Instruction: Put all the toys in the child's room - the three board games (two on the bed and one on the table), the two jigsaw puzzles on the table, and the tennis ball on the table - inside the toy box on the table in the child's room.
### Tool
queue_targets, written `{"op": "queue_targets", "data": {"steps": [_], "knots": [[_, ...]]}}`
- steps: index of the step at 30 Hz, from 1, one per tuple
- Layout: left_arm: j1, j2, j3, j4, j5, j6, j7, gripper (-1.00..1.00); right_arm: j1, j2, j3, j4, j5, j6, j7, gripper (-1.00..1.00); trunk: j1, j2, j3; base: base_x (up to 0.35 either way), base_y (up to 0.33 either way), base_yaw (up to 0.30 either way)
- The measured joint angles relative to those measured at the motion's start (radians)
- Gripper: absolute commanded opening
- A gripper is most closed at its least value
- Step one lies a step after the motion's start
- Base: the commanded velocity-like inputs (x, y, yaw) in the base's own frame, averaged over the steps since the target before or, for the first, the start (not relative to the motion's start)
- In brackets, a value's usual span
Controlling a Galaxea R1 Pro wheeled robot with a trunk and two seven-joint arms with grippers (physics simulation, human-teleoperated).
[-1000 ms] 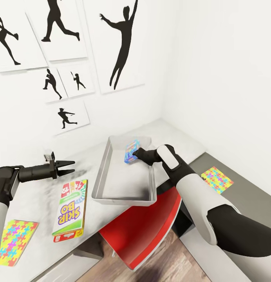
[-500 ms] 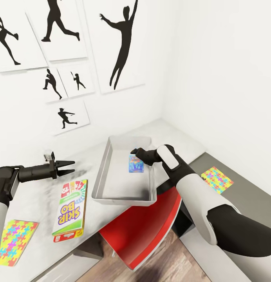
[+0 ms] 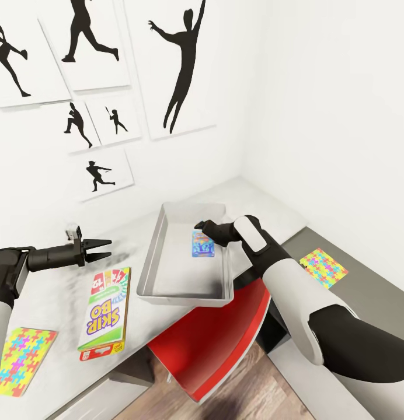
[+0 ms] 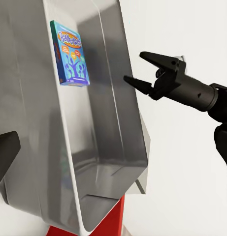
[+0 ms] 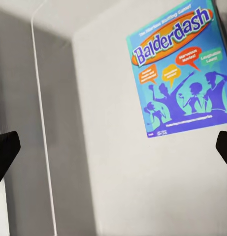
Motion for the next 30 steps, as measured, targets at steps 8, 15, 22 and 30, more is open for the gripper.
{"op": "queue_targets", "data": {"steps": [8, 15, 22, 30], "knots": [[0.0, 0.0, 0.0, 0.0, 0.0, 0.0, 0.0, 1.0, 0.001, 0.0, -0.001, -0.011, 0.001, -0.003, 0.058, 1.0, 0.0, 0.0, 0.0, 0.0, 0.0, 0.0], [0.0, 0.0, 0.0, -0.001, 0.0, 0.0, 0.0, 1.0, 0.002, 0.0, 0.001, -0.012, 0.001, -0.004, 0.101, 1.0, 0.0, 0.0, 0.0, 0.0, 0.0, 0.0], [0.0, 0.001, 0.0, -0.001, 0.0, 0.0, 0.0, 1.0, 0.002, 0.0, 0.001, -0.013, 0.002, -0.005, 0.108, 1.0, 0.0, 0.0, 0.009, 0.0, 0.0, 0.0], [0.0, 0.002, 0.0, -0.001, -0.001, 0.0, 0.0, 1.0, 0.002, 0.0, 0.001, -0.013, 0.002, -0.008, 0.109, 1.0, 0.0, 0.0, 0.022, 0.0, 0.0, 0.0]]}}
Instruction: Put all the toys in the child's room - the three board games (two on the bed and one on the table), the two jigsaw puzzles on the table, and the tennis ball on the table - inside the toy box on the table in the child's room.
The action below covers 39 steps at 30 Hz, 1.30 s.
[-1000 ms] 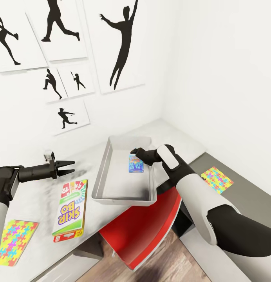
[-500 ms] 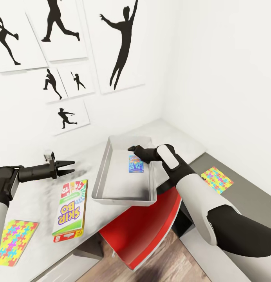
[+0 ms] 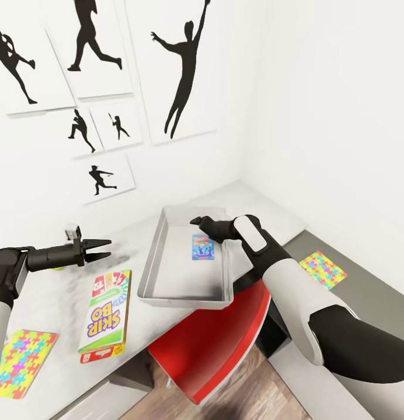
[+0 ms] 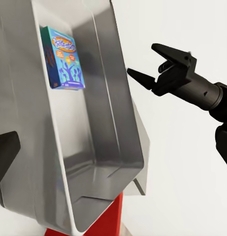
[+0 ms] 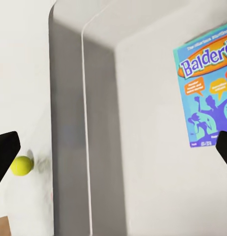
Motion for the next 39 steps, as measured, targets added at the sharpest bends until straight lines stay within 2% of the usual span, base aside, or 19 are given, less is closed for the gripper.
{"op": "queue_targets", "data": {"steps": [39], "knots": [[0.0, 0.0, 0.001, 0.0, 0.0, 0.0, 0.0, 1.0, 0.002, 0.0, 0.0, 0.001, 0.0, -0.006, 0.001, 1.0, 0.0, 0.0, 0.065, -0.01, 0.0, 0.0]]}}
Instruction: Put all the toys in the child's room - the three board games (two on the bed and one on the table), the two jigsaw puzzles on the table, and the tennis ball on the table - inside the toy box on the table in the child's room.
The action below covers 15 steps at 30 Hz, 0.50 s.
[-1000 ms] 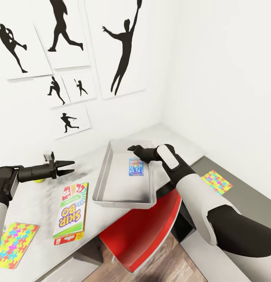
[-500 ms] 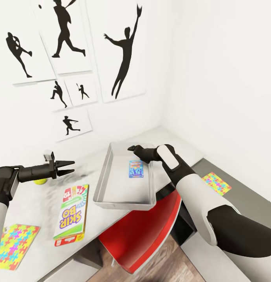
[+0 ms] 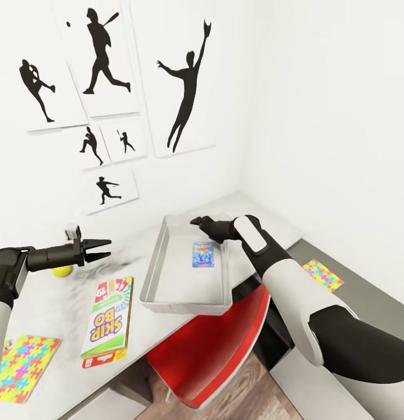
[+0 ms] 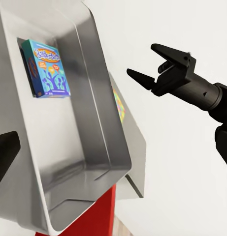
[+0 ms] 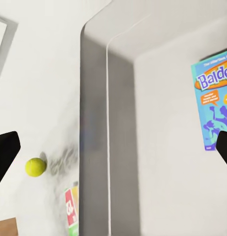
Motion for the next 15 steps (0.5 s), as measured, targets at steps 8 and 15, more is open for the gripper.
{"op": "queue_targets", "data": {"steps": [8, 15], "knots": [[0.0, 0.0, 0.0, 0.0, 0.0, 0.0, 0.0, 1.0, 0.0, 0.0, 0.0, 0.0, 0.0, -0.001, 0.0, 1.0, 0.0, 0.0, 0.013, 0.0, 0.0, 0.0], [0.0, 0.0, 0.0, 0.0, 0.001, 0.0, 0.0, 1.0, 0.001, 0.0, 0.0, 0.0, 0.0, -0.001, 0.001, 1.0, 0.0, 0.0, 0.025, 0.0, 0.0, 0.0]]}}
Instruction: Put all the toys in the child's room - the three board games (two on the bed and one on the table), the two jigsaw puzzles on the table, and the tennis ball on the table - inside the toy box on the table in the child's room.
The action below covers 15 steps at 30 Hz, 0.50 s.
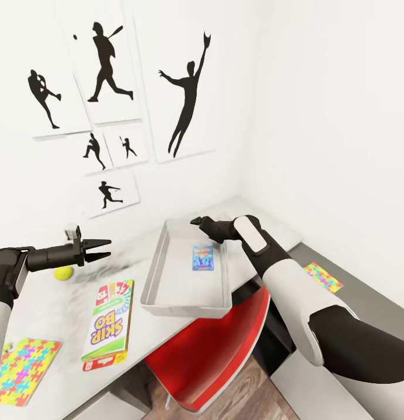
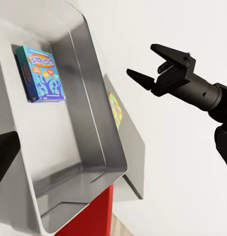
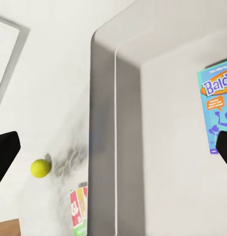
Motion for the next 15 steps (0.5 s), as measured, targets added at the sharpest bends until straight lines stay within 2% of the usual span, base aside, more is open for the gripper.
{"op": "queue_targets", "data": {"steps": [15], "knots": [[0.0, 0.0, 0.0, 0.0, 0.0, 0.0, 0.0, 1.0, 0.001, 0.0, 0.0, 0.0, 0.0, 0.0, 0.0, 1.0, 0.0, 0.0, 0.025, 0.0, 0.0, 0.0]]}}
